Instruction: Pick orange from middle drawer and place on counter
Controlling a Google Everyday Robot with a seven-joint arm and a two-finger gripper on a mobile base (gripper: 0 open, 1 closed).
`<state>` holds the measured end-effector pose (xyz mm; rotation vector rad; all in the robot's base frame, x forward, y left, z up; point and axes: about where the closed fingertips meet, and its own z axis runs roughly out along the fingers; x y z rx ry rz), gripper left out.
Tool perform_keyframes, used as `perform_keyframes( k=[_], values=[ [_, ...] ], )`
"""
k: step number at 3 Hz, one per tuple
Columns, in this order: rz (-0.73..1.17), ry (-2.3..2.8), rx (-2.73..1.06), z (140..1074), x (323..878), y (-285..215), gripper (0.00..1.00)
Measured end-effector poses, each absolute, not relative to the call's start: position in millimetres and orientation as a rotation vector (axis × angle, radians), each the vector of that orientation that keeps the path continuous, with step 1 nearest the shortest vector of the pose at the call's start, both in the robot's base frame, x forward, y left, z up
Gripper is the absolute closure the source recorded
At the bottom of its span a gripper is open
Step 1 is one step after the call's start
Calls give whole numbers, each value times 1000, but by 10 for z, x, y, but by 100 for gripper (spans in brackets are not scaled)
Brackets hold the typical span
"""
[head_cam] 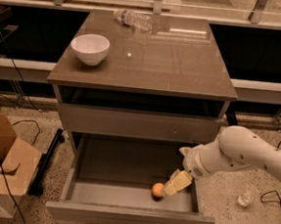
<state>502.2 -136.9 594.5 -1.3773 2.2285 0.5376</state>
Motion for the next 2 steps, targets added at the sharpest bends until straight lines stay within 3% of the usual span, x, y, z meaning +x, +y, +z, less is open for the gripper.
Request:
perform_keyframes(
  k=[2],
  values=[
    [476, 2274, -1249, 5614, 5196, -1422, 0]
  ],
)
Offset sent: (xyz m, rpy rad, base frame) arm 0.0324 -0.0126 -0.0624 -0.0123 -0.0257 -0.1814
